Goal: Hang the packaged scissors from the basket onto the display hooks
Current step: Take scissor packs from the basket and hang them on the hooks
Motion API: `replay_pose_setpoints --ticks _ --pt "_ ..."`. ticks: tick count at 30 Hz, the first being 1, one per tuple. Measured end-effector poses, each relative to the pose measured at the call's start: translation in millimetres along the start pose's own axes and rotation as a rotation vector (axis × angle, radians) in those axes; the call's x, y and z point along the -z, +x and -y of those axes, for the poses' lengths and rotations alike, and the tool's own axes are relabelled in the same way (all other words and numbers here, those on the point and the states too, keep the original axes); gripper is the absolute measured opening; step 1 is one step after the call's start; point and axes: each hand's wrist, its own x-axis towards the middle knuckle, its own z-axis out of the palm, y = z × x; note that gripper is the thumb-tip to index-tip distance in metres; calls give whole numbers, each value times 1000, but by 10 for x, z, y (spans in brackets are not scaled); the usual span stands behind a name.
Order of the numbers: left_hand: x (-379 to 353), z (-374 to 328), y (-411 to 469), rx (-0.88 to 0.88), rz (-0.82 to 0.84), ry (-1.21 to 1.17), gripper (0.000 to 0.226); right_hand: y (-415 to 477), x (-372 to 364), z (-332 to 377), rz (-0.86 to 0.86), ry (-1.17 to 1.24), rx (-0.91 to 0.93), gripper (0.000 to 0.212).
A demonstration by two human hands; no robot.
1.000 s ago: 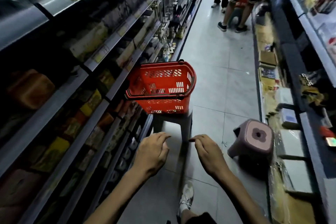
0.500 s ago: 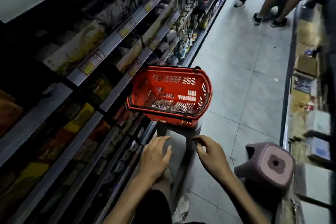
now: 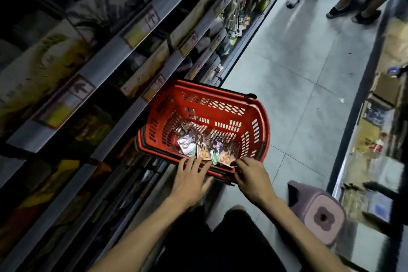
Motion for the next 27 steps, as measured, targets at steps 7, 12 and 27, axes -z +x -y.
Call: replay_pose_setpoints --ticks 7,12,27 --pt "-11 113 254 -84 19 -7 49 486 -170 -453 329 -326 140 30" --pt "75 154 557 -71 54 -61 66 773 -73 -431 457 -414 178 38" --pt "21 51 944 252 18 -175 49 2145 -1428 -799 871 -200 -61 36"
